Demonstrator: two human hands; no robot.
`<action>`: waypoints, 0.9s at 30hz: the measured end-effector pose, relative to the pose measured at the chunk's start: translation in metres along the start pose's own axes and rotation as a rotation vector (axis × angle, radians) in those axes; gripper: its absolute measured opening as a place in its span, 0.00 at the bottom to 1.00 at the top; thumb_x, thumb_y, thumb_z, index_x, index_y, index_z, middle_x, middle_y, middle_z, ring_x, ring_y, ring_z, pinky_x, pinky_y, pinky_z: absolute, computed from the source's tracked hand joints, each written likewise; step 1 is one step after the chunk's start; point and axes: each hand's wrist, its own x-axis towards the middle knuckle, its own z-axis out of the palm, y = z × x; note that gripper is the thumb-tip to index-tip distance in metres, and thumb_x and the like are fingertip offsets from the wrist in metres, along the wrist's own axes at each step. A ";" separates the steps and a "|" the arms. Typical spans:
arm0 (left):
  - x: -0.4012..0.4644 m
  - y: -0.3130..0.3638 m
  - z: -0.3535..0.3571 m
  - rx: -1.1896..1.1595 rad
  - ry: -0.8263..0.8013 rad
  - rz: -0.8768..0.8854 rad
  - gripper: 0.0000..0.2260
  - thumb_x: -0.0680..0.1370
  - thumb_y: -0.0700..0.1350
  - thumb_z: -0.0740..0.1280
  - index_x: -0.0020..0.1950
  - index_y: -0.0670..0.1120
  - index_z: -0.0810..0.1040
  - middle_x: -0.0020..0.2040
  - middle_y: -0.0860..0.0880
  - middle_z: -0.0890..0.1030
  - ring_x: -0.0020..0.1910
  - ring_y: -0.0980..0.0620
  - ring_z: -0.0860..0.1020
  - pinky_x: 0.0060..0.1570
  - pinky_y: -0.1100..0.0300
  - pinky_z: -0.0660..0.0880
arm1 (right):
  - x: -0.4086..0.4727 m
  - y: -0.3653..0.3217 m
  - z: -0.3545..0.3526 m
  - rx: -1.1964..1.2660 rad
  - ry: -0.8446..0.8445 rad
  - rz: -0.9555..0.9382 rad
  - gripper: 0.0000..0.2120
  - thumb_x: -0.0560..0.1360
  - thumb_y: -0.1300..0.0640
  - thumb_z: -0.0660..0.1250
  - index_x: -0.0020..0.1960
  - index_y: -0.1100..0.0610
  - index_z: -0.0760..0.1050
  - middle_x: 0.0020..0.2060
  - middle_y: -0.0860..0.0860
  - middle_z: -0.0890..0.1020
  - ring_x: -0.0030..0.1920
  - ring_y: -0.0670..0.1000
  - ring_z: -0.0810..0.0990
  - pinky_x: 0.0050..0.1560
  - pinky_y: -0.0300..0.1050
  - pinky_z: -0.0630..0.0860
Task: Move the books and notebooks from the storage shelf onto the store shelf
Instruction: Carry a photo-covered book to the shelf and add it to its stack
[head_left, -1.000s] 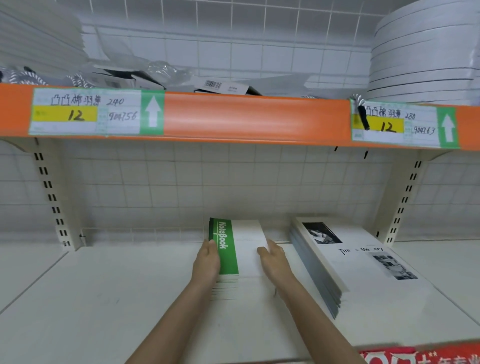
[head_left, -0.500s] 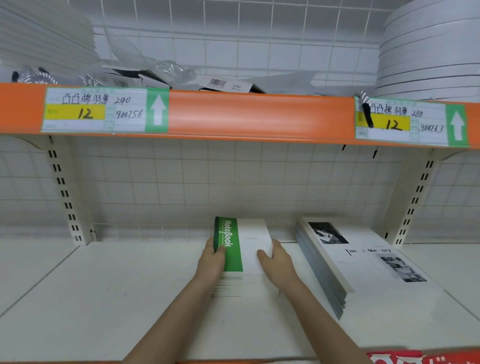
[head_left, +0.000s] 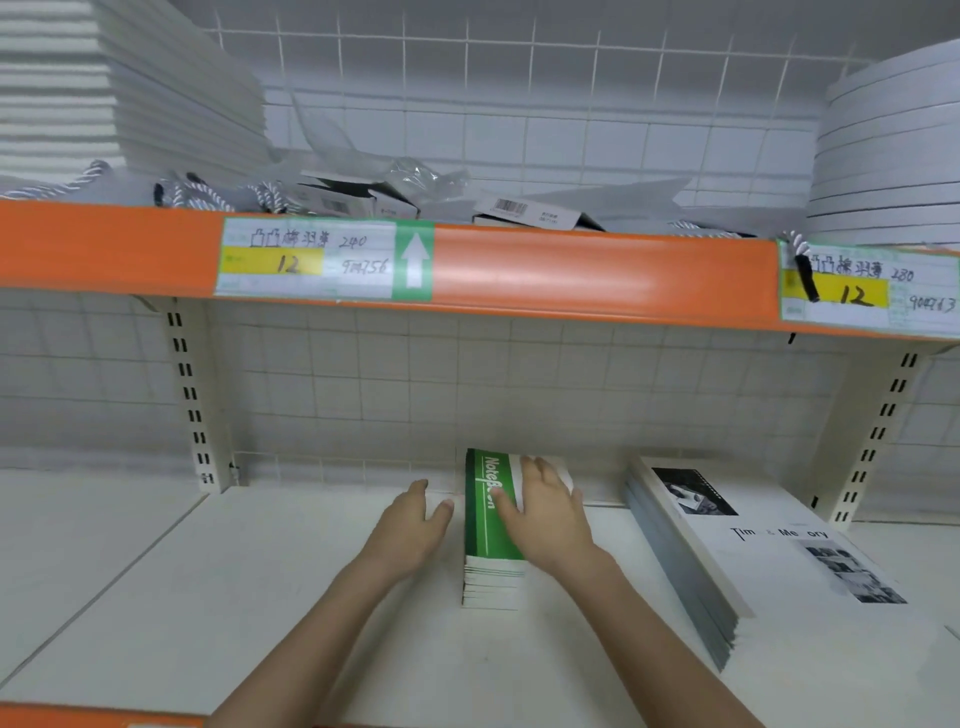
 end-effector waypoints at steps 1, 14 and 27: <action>-0.003 -0.006 -0.007 0.095 -0.005 0.008 0.28 0.82 0.54 0.55 0.77 0.43 0.53 0.76 0.45 0.59 0.74 0.48 0.60 0.70 0.56 0.59 | 0.000 -0.011 0.004 -0.003 -0.011 -0.037 0.30 0.81 0.43 0.51 0.77 0.56 0.51 0.76 0.53 0.56 0.76 0.52 0.54 0.75 0.57 0.46; -0.037 -0.108 -0.134 0.744 0.205 -0.055 0.32 0.79 0.62 0.53 0.77 0.46 0.50 0.77 0.47 0.55 0.76 0.49 0.54 0.74 0.47 0.54 | 0.008 -0.153 0.071 -0.015 -0.172 -0.386 0.31 0.80 0.42 0.53 0.77 0.54 0.48 0.76 0.52 0.54 0.76 0.52 0.53 0.75 0.55 0.50; -0.082 -0.261 -0.280 0.720 0.174 -0.330 0.33 0.79 0.62 0.53 0.78 0.49 0.47 0.78 0.49 0.51 0.77 0.50 0.50 0.74 0.47 0.50 | 0.005 -0.348 0.183 -0.038 -0.380 -0.563 0.33 0.80 0.42 0.54 0.78 0.51 0.43 0.78 0.54 0.48 0.77 0.55 0.50 0.75 0.55 0.47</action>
